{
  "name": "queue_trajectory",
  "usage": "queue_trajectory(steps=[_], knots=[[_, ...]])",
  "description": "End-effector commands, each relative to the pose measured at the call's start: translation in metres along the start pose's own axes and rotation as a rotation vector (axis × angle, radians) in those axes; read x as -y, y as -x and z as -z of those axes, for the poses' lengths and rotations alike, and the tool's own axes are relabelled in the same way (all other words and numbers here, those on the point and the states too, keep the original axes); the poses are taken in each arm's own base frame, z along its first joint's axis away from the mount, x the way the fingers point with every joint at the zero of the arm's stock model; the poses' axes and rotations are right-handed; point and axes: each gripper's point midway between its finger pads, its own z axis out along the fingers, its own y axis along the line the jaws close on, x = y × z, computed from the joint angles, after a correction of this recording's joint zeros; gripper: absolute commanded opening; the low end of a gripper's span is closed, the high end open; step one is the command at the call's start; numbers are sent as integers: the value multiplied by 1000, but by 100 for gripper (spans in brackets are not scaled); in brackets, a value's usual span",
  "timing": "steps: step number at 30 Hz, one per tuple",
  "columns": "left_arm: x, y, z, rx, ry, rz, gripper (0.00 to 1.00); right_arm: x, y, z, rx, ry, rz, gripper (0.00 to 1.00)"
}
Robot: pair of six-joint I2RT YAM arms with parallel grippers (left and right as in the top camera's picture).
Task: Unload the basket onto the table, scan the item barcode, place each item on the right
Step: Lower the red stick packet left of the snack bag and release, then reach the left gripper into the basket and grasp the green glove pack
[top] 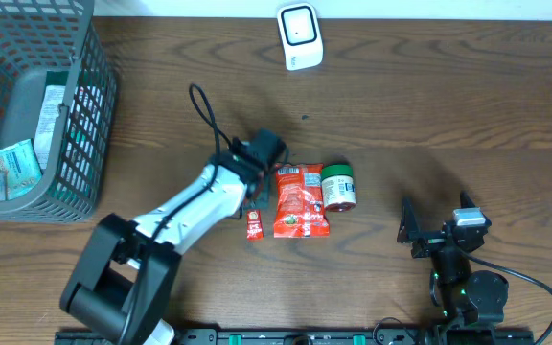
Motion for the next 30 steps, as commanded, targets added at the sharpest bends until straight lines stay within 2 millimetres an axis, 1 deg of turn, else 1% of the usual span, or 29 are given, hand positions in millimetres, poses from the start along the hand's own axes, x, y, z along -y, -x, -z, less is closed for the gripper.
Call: queue_trajectory(steps=[1,2,3,4,5,6,7,9,10,12,13,14,15,16,18,19,21,23,24,25,29,30], knots=[[-18,61,67,149,-37,17,40,3,-1,0,-1,-12,-4,99],[-29,77,89,185,-43,46,46,3,-1,0,-1,-12,-4,99],[-39,90,108,220,-47,78,56,3,-1,0,-1,-12,-4,99],[-51,102,127,258,-53,114,61,3,-1,0,-1,-12,-4,99],[-67,116,151,311,-57,163,68,3,-1,0,-1,-12,-4,99],[-92,135,184,395,-61,233,72,3,-1,0,-1,-12,-4,99],[-114,148,208,463,-58,283,75,3,-1,0,-1,-12,-4,99],[-150,163,242,564,-40,360,77,3,-1,0,-1,-12,-4,99],[-174,169,258,617,-23,416,77,3,-1,0,-1,-12,-4,99],[-218,174,277,686,20,511,78,3,-1,0,-1,-12,-4,99],[-240,174,280,707,48,558,78,3,-1,0,-1,-12,-4,99],[-260,171,281,714,75,600,78,3,-1,0,-1,-12,-4,99],[-292,163,275,702,125,667,78,3,-1,0,-1,-12,-4,99],[-312,157,269,684,156,708,78,3,-1,0,-1,-12,-4,99],[-340,146,255,638,199,769,79,3,-1,0,-1,-12,-4,99],[-356,137,244,597,223,803,79,3,-1,0,-1,-11,-4,99],[-378,120,218,502,256,857,83,3,-1,0,-1,-12,-4,99],[-394,106,193,417,275,895,86,3,-1,0,-1,-12,-4,99],[-403,99,175,363,283,916,91,3,-1,0,-1,-12,-4,99],[-408,95,163,327,287,921,92,3,-1,0,-1,-12,-4,99],[-423,85,104,165,289,832,100,3,-1,0,-1,-12,-4,99],[-423,84,89,131,275,801,98,3,-1,0,-1,-12,-4,99]])
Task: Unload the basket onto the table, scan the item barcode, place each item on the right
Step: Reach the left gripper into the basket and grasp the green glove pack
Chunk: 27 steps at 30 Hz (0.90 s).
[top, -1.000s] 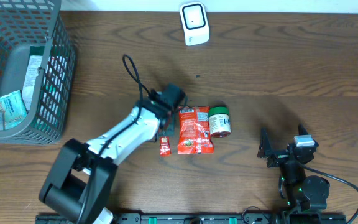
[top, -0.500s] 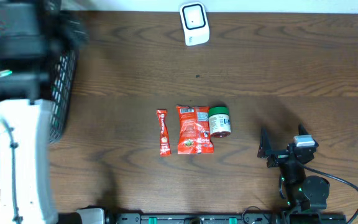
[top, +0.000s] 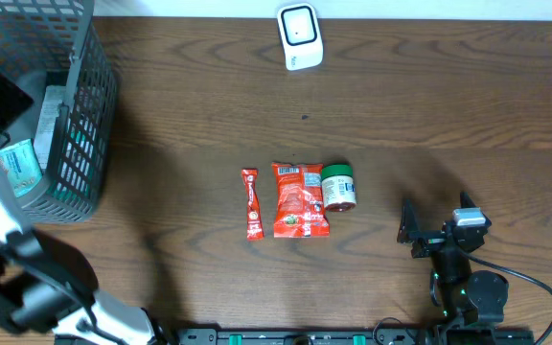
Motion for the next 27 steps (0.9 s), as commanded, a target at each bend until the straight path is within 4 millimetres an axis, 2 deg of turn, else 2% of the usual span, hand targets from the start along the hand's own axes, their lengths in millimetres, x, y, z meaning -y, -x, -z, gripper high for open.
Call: queue_trajectory(steps=[1,4,6,14,15,21,24,27], knots=[[3,-18,-46,-108,-2,-147,98,3,-1,0,-1,-11,-3,99],[34,-30,-67,-164,-164,-234,98,3,-1,0,-1,-12,-3,99],[42,-31,-74,-169,-202,-250,98,3,-1,0,-1,-12,-3,99],[50,-16,-91,-97,-218,-307,98,3,-1,0,-1,-12,-3,99],[51,-16,-98,-97,-218,-322,98,3,-1,0,-1,-12,-3,99],[53,-35,-130,-165,-221,-362,98,3,-1,0,-1,-12,-3,99],[64,-44,-139,-187,-292,-404,98,3,-1,0,-1,-12,-3,99],[65,-46,-147,-190,-304,-405,98,3,-1,0,-1,-12,-3,99]])
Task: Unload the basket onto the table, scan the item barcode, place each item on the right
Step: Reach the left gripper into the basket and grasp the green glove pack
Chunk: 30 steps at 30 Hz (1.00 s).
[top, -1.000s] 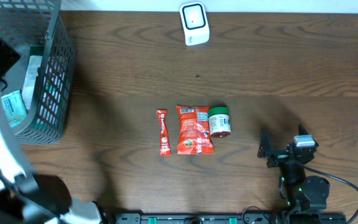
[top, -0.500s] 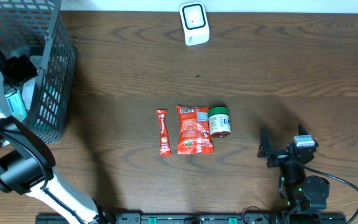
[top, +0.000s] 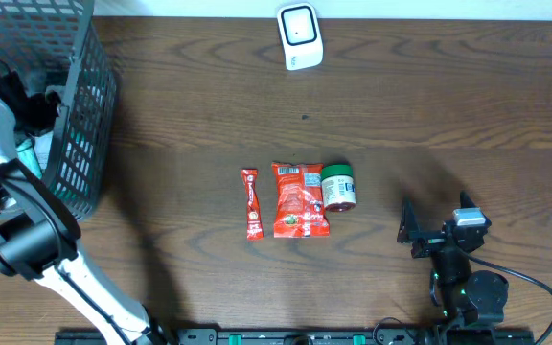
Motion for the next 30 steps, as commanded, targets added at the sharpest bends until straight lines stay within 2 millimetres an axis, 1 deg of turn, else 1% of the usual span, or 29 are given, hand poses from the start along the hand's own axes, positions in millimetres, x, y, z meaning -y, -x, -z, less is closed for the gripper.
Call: queue_trajectory(steps=[1,5,9,12,15,20,23,26,27,28,29,30], knots=[[4,0,-9,2,-48,-42,98,3,-1,0,-1,-12,-4,99],[0,5,-10,25,-47,-62,98,3,-1,0,-1,-12,-4,99],[0,4,-15,21,-51,-67,98,3,-1,0,-1,-12,-4,99],[6,-3,-28,-6,-94,-94,98,3,-1,0,-1,-12,-4,99],[7,-11,-41,-39,-109,-88,98,3,-1,0,-1,-12,-4,99],[8,-42,-61,-160,-125,-70,98,3,-1,0,-1,-12,-4,99],[8,-54,-63,-208,-131,-62,98,3,-1,0,-1,-12,-4,99],[8,-56,-62,-213,-131,-62,98,3,-1,0,-1,-12,-4,99],[8,-56,-62,-216,-131,-62,93,3,-1,0,-1,-12,-4,99],[8,-56,-62,-216,-131,-62,84,3,-1,0,-1,-12,-4,99],[8,-56,-62,-216,-132,-65,63,3,-1,0,-1,-12,-4,99],[8,-56,-62,-215,-132,-65,53,3,-1,0,-1,-12,-4,99]])
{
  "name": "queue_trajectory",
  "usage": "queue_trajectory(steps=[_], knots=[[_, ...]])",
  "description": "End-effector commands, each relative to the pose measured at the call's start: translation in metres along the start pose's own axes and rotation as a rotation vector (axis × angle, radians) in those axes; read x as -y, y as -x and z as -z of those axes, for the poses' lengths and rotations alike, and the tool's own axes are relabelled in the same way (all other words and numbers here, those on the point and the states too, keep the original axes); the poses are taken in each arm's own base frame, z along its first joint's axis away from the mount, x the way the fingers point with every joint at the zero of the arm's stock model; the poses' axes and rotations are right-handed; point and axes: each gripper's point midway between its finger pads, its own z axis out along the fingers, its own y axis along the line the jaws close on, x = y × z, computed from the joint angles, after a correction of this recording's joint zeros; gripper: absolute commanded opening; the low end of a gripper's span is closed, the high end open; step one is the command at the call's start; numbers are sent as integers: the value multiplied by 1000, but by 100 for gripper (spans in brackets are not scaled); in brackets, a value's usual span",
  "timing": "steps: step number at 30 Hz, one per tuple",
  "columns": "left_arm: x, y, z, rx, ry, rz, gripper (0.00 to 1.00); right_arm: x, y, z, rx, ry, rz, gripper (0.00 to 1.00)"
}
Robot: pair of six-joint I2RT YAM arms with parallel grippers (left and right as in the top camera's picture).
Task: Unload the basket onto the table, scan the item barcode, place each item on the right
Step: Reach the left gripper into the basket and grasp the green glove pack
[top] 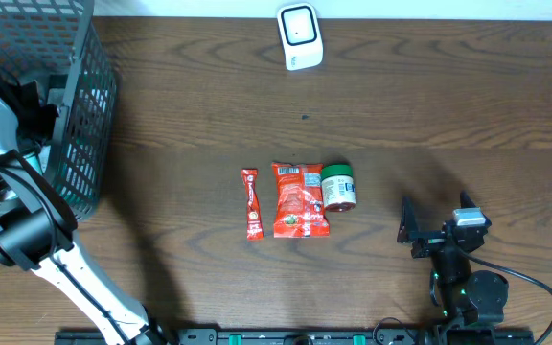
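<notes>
The white barcode scanner (300,36) stands at the table's far edge. In the middle lie a thin red sachet (251,203), a red snack bag (299,199) and a green-lidded jar (338,186), side by side. My left arm reaches over the rim into the grey mesh basket (82,115). My left gripper (38,113) is down inside the basket, and the wrist hides its fingers. My right gripper (408,228) rests open at the near right, holding nothing.
The basket takes up the far left corner, and packets inside it are mostly hidden by the arm. The left arm's links run along the left edge down to the near side. A cable trails from the right arm's base.
My left wrist has shifted slightly inside the basket and covers more of the packets there. The three items, the scanner and the right arm have not moved.
My left gripper was first at the table's middle, by the red sachet next to the snack bag. Then the sachet lay straight beside the bag, and the arm was over at the basket. Since then the gripper has been down inside the basket.
</notes>
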Motion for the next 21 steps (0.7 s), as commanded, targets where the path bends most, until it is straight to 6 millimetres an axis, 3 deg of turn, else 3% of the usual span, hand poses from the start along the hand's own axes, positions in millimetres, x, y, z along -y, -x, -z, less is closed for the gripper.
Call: queue_trajectory(steps=[1,4,6,8,9,11,12,18,21], knots=[[2,-31,-34,-117,-44,29,47,3,-1,0,-1,-12,-4,99],[2,-30,-34,-113,-44,20,37,3,-1,0,-1,-12,-4,99],[2,-30,-34,-109,-44,16,24,3,-1,0,-1,-12,-4,99],[2,-29,-34,-106,-43,16,23,3,-1,0,-1,-12,-4,99],[2,-28,-34,-102,-42,16,36,3,-1,0,-1,-12,-4,99],[1,-25,-33,-92,-40,20,75,3,-1,0,-1,-12,-4,99],[1,-21,-31,-82,-39,21,84,3,-1,0,-1,-12,-4,99],[2,13,6,33,-19,0,98,3,-1,0,-1,-12,-4,99],[2,15,8,45,-16,-34,98,3,-1,0,-1,-12,-4,99]])
